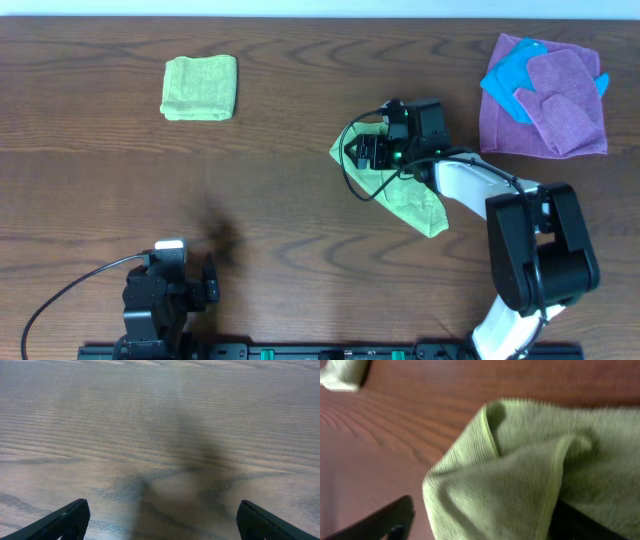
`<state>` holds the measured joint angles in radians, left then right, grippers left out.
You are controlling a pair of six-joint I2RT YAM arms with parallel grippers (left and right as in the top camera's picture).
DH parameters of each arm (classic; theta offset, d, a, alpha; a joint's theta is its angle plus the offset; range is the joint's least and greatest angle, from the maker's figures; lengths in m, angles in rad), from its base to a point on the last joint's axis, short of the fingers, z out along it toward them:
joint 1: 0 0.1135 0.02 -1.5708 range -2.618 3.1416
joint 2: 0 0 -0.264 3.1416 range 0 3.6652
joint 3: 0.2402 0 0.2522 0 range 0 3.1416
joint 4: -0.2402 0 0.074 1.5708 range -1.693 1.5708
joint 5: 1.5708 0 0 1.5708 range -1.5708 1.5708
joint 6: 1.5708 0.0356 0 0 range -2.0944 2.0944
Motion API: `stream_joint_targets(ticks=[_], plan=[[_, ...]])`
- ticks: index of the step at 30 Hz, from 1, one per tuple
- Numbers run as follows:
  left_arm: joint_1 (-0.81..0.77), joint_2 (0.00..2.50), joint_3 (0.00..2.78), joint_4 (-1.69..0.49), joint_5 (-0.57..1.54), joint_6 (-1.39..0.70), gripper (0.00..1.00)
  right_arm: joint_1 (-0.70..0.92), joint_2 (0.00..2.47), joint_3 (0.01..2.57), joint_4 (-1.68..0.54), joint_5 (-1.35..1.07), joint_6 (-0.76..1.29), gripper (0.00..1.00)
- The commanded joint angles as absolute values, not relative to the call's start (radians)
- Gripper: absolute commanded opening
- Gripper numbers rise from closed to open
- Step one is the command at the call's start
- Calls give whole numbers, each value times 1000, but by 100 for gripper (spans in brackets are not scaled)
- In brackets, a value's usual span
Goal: Fold the cloth
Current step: 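Carry the green towel to table center and lay it down with right gripper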
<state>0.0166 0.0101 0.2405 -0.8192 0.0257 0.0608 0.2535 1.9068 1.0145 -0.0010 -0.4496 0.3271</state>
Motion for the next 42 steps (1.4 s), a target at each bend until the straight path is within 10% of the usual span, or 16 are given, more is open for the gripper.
stream_joint_targets(ticks=[1,6,21,23,25,27,42], plan=[[12,4,197,-859,19,78,95,249,1900,1071,7,-452,317,56],[12,4,197,-859,19,78,95,258,1900,1110,7,-566,351,29],[12,4,197,-859,19,78,95,420,1900,1120,-258,-716,394,8],[12,4,197,-859,19,78,95,447,1900,1120,-273,-716,414,17],[12,4,197,-859,19,78,95,470,1900,1120,-281,-715,414,82],[12,4,197,-859,19,78,95,482,1900,1120,-282,-715,414,97],[12,4,197,-859,19,78,95,499,1701,1178,-371,-599,204,99]])
